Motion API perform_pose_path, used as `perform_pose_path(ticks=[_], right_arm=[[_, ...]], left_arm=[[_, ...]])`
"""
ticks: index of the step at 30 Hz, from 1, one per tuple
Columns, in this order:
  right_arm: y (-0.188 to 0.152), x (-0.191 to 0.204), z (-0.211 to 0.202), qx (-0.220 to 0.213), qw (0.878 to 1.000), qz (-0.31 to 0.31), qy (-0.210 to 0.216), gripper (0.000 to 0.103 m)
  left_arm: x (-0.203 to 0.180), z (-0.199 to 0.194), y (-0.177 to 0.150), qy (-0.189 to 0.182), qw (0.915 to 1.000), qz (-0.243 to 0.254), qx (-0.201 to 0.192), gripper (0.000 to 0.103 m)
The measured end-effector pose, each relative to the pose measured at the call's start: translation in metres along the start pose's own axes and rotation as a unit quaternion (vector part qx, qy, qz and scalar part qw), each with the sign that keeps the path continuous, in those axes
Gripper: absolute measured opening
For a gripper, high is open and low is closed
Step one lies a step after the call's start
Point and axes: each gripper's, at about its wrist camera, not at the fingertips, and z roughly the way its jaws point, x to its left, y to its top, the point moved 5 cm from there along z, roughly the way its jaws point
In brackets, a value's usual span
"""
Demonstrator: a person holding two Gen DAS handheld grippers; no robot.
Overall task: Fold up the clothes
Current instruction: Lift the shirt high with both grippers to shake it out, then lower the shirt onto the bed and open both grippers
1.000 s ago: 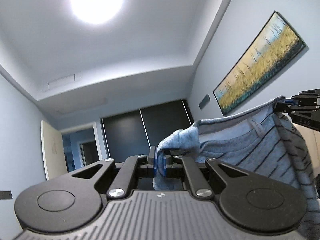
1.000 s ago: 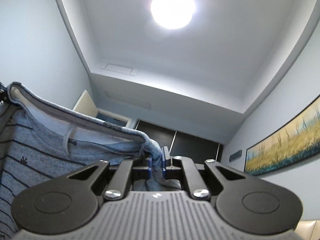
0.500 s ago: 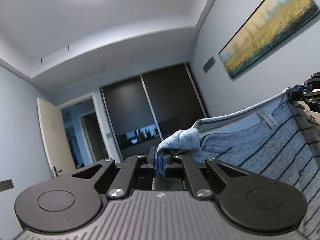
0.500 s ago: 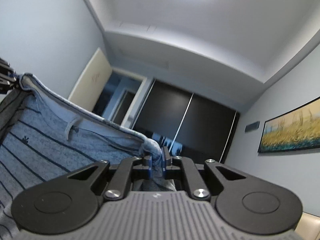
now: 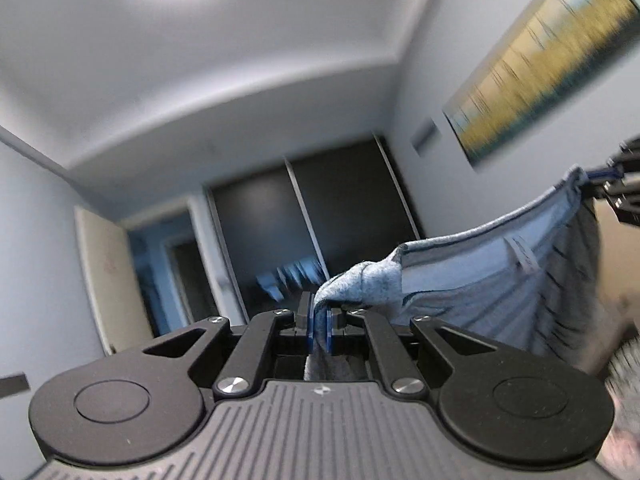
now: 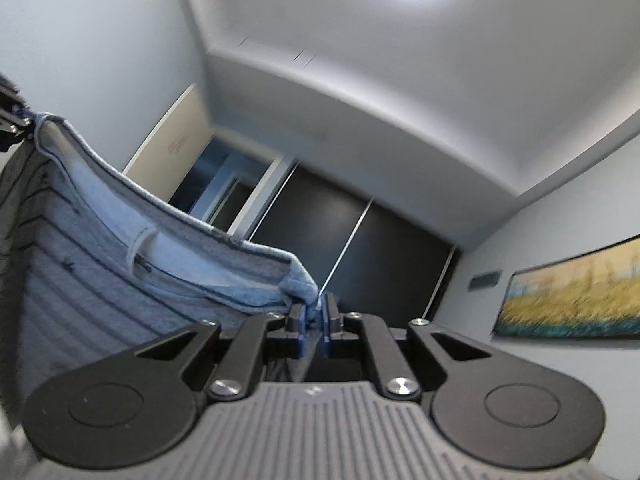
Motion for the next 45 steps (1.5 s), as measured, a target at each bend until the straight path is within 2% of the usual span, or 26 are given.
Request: perform_pose_path(ticks=[4, 8, 11, 15, 18, 22, 24, 28, 31, 32, 33, 34, 35, 36, 37, 42, 45], right_arm=[[-0.071, 0.036, -0.015, 0.074, 0.995, -0.01, 0.066, 0.009], [-0.148, 0.076, -0.049, 0.143, 0.981, 0.003, 0.13, 0.009], [-0.196, 0.103, -0.078, 0.199, 0.962, 0.024, 0.186, 0.009], [-0.255, 0.135, -0.12, 0.266, 0.928, 0.045, 0.258, 0.009], [-0.289, 0.154, -0.148, 0.309, 0.902, 0.068, 0.294, 0.009], [-0.321, 0.176, -0.166, 0.344, 0.879, 0.084, 0.32, 0.009], [-0.335, 0.183, -0.177, 0.355, 0.871, 0.094, 0.327, 0.009], [-0.352, 0.193, -0.17, 0.366, 0.859, 0.087, 0.347, 0.013], [-0.356, 0.211, -0.167, 0.373, 0.849, 0.071, 0.368, 0.014], [-0.357, 0.213, -0.17, 0.375, 0.846, 0.067, 0.374, 0.016], [-0.356, 0.214, -0.173, 0.378, 0.842, 0.065, 0.38, 0.029], [-0.355, 0.215, -0.176, 0.379, 0.839, 0.065, 0.384, 0.051], [-0.354, 0.214, -0.18, 0.378, 0.839, 0.065, 0.386, 0.054], [-0.352, 0.212, -0.184, 0.376, 0.84, 0.066, 0.386, 0.054], [-0.351, 0.21, -0.185, 0.377, 0.841, 0.066, 0.383, 0.054], [-0.358, 0.197, -0.171, 0.393, 0.848, 0.089, 0.345, 0.053], [-0.366, 0.184, -0.155, 0.411, 0.849, 0.114, 0.311, 0.053]], left_arm=[[-0.025, -0.004, -0.073, -0.049, 0.9953, 0.021, 0.08, 0.004], [-0.058, -0.023, -0.154, -0.104, 0.9815, 0.029, 0.158, 0.004], [-0.081, -0.046, -0.206, -0.15, 0.965, 0.03, 0.213, 0.004], [-0.108, -0.079, -0.272, -0.203, 0.9378, 0.017, 0.281, 0.004], [-0.125, -0.101, -0.31, -0.231, 0.919, 0.008, 0.32, 0.004], [-0.137, -0.119, -0.349, -0.25, 0.901, -0.012, 0.355, 0.004], [-0.146, -0.126, -0.362, -0.256, 0.8956, -0.017, 0.363, 0.004], [-0.169, -0.138, -0.375, -0.272, 0.8882, 0.004, 0.37, 0.004], [-0.187, -0.158, -0.385, -0.294, 0.8775, 0.024, 0.378, 0.005], [-0.189, -0.162, -0.387, -0.301, 0.873, 0.029, 0.383, 0.01], [-0.192, -0.166, -0.39, -0.307, 0.8687, 0.033, 0.387, 0.018], [-0.191, -0.167, -0.392, -0.309, 0.8672, 0.029, 0.389, 0.024], [-0.189, -0.169, -0.394, -0.311, 0.8658, 0.024, 0.392, 0.034], [-0.188, -0.171, -0.395, -0.312, 0.8646, 0.019, 0.393, 0.045], [-0.182, -0.171, -0.395, -0.306, 0.8675, 0.012, 0.392, 0.049], [-0.144, -0.151, -0.391, -0.253, 0.8846, -0.03, 0.39, 0.05], [-0.113, -0.123, -0.395, -0.204, 0.8933, -0.066, 0.395, 0.051]])
